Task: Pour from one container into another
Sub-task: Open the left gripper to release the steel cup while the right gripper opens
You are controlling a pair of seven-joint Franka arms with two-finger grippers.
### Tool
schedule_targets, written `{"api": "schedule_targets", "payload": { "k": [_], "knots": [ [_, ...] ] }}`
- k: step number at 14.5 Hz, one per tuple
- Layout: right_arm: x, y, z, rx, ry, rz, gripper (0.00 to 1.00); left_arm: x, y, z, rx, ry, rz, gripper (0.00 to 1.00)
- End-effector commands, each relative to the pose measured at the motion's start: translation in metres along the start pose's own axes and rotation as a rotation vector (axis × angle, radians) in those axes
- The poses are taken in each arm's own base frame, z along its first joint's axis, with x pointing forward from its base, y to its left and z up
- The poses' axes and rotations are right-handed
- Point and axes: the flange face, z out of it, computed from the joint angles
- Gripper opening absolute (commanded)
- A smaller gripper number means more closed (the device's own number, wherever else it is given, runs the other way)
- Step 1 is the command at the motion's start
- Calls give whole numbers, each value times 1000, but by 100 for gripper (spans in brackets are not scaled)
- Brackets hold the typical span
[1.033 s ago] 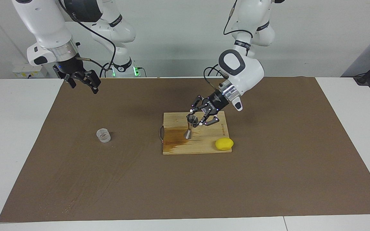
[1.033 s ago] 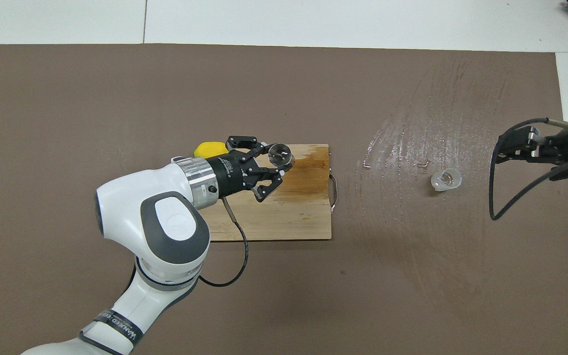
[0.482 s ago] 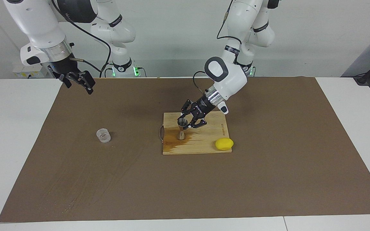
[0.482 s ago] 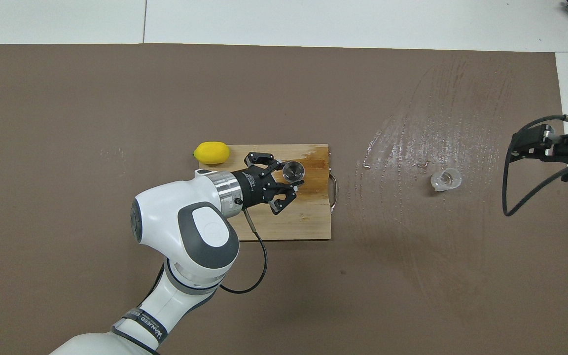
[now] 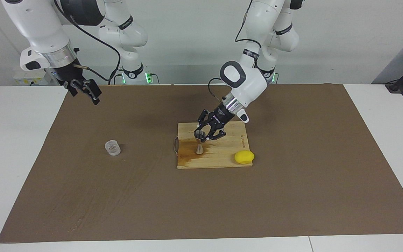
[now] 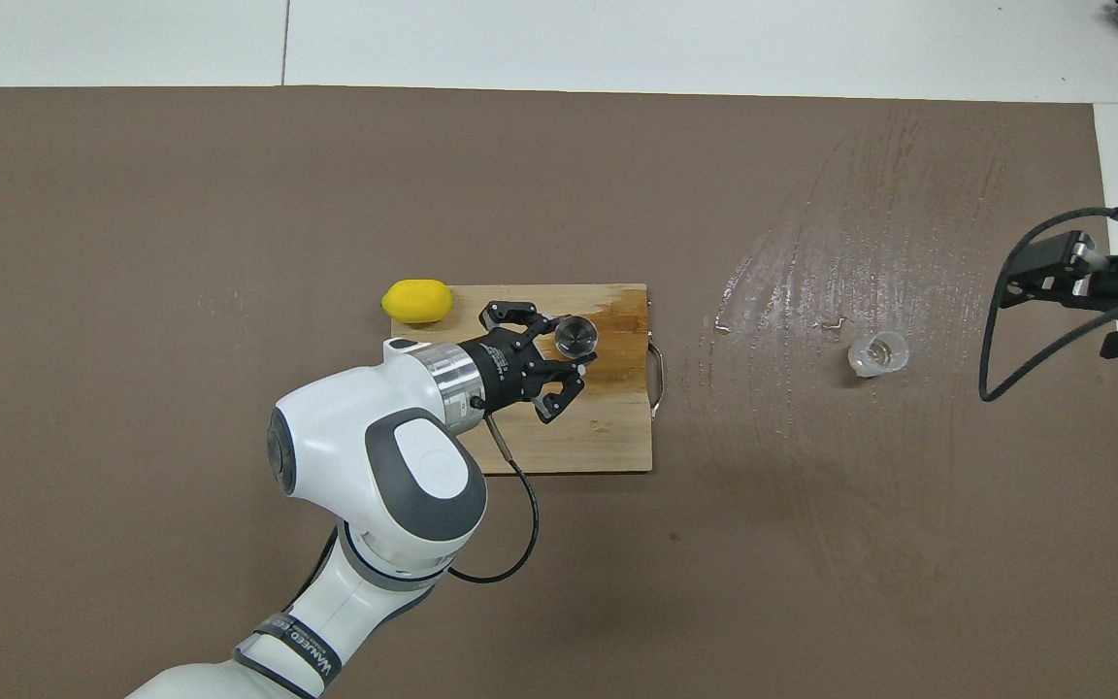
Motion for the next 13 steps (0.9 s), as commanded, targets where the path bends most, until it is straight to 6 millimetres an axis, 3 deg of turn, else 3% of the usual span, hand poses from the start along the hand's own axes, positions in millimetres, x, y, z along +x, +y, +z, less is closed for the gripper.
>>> {"api": "schedule_targets", "payload": {
  "k": [1, 2, 3, 5, 8, 10, 13],
  "knots": [
    [18, 1, 23, 23, -22, 190, 100, -1, 0, -1, -25, -5, -7, 80],
    [21, 2, 28, 32, -31, 253, 100, -3, 1, -2, -24, -11, -7, 100],
    [26, 1, 35, 62, -65, 314, 100, -7, 1, -6, -25, -20, -7, 100],
    [43, 18, 52, 95, -70, 448, 100, -20, 4, -22, -19, -55, -8, 100],
    [71, 37, 95, 74, -138, 591, 100, -40, 19, -61, -21, -123, -15, 100],
    [84, 43, 123, 82, -190, 646, 100, -47, 47, -90, -35, -141, 17, 100],
    [90, 40, 141, 94, -206, 732, 100, -55, 98, -137, -70, -67, 156, 100]
  ]
}}
